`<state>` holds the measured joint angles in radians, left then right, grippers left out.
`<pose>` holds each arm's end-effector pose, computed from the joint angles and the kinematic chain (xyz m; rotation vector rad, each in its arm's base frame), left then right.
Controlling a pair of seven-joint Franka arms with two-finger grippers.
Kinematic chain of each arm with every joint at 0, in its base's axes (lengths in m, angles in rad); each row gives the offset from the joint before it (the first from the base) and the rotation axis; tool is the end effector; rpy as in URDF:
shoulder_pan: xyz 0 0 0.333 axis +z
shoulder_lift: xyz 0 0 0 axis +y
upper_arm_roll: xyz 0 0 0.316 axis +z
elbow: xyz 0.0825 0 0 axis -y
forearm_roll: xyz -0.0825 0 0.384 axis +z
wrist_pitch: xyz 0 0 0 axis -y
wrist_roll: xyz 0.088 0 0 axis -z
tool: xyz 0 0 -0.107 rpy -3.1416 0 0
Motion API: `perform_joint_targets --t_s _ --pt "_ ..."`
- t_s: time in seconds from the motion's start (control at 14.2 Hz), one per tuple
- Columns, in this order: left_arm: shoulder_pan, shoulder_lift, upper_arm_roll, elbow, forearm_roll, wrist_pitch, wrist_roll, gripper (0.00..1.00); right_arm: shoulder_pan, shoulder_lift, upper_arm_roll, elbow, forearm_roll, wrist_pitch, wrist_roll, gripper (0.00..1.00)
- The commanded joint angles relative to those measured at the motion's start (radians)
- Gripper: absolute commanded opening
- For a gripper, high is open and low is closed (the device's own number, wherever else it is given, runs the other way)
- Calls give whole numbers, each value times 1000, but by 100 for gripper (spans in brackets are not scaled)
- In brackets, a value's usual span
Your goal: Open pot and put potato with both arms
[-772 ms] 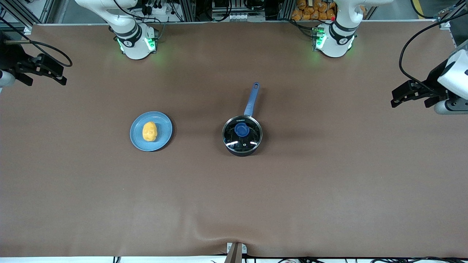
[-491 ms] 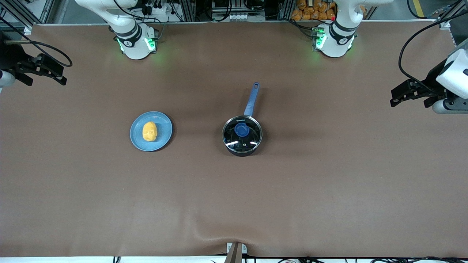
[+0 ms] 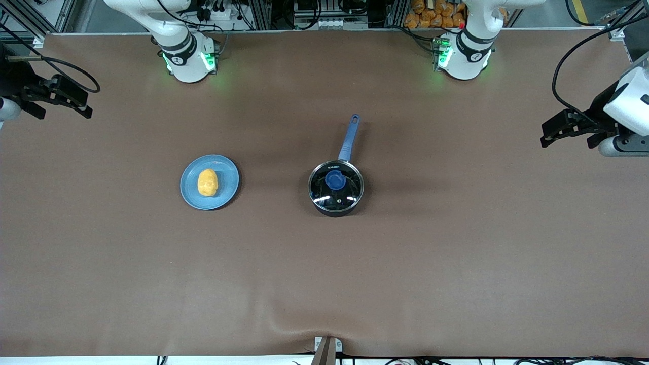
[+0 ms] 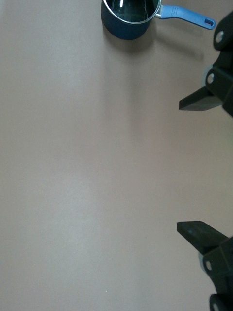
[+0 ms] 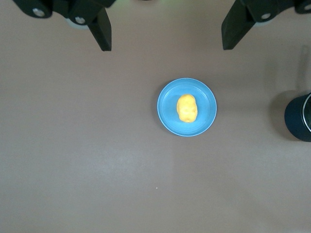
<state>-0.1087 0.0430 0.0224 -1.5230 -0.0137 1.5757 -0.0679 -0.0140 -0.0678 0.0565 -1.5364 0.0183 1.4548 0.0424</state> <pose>0.5664 -0.0508 0.6234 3.1280 -0.0288 0.0136 0.5204 0.0255 0.6669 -3.1278 -0.0030 0.0227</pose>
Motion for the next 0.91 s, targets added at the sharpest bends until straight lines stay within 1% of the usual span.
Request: perform_joint_targets --t_s 0.0,0.7,0.84 --pt "-9 -34 8 -36 -3 17 -12 100 -17 3 5 10 15 -11 -9 100" --pt "-6 -37 11 -31 -15 17 -27 100 -17 3 5 10 15 -11 -10 100" --pt "-6 -37 11 -32 -17 17 -64 100 -17 3 5 10 15 -11 -10 100"
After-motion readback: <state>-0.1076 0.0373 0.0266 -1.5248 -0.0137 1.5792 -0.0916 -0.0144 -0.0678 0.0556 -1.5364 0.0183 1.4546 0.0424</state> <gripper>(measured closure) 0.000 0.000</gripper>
